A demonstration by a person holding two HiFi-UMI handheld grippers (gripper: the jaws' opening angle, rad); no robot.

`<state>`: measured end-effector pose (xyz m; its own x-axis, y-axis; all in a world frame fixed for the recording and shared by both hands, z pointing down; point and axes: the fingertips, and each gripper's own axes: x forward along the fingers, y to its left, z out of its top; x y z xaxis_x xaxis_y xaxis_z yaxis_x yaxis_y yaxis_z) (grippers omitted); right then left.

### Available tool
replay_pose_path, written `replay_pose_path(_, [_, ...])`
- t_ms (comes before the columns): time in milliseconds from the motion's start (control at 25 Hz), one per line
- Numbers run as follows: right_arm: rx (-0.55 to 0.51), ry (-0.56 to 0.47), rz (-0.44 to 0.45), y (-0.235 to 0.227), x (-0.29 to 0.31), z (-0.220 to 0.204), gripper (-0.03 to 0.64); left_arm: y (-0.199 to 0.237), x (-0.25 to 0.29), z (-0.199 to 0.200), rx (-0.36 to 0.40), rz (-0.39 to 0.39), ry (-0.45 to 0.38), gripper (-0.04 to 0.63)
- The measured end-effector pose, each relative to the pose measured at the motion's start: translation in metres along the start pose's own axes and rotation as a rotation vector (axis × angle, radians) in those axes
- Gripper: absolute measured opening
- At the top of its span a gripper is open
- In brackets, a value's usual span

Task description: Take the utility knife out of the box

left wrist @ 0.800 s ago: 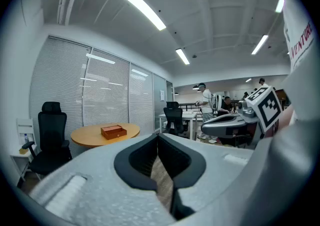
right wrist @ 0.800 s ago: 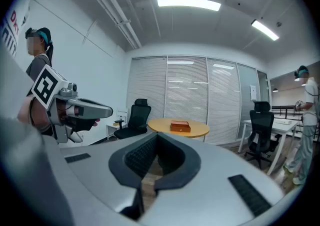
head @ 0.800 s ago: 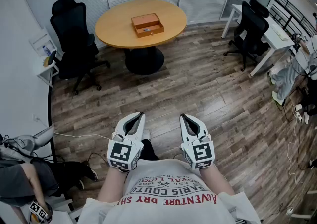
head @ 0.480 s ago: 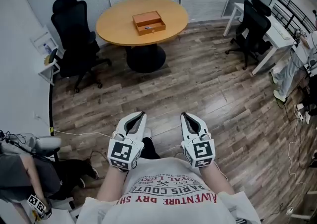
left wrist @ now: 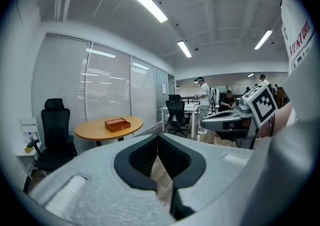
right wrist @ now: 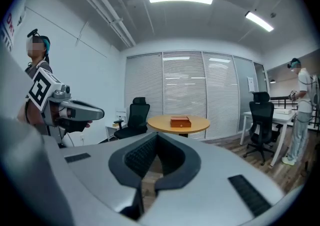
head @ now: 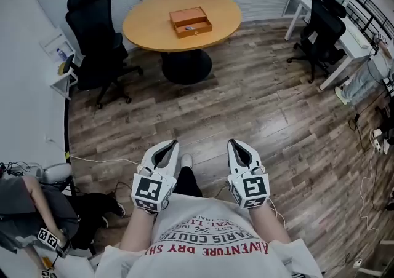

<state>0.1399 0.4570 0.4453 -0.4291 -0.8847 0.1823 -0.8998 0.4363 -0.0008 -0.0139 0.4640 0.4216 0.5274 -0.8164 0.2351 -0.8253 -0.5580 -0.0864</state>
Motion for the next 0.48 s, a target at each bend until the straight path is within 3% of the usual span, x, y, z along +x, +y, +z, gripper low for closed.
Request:
replay_pose_path(160, [-0.052,-0.004,0.029,0.006,0.022,0.005,0.008,0.030,0.012,-0.003,-0.028,0.029,0.014,0.011])
replay_pose_path(480, [-0.044,0.057,0.022,-0.021,0.090,0.013,0.008,0.087,0.066,-0.001,-0.079,0.031,0.018,0.011])
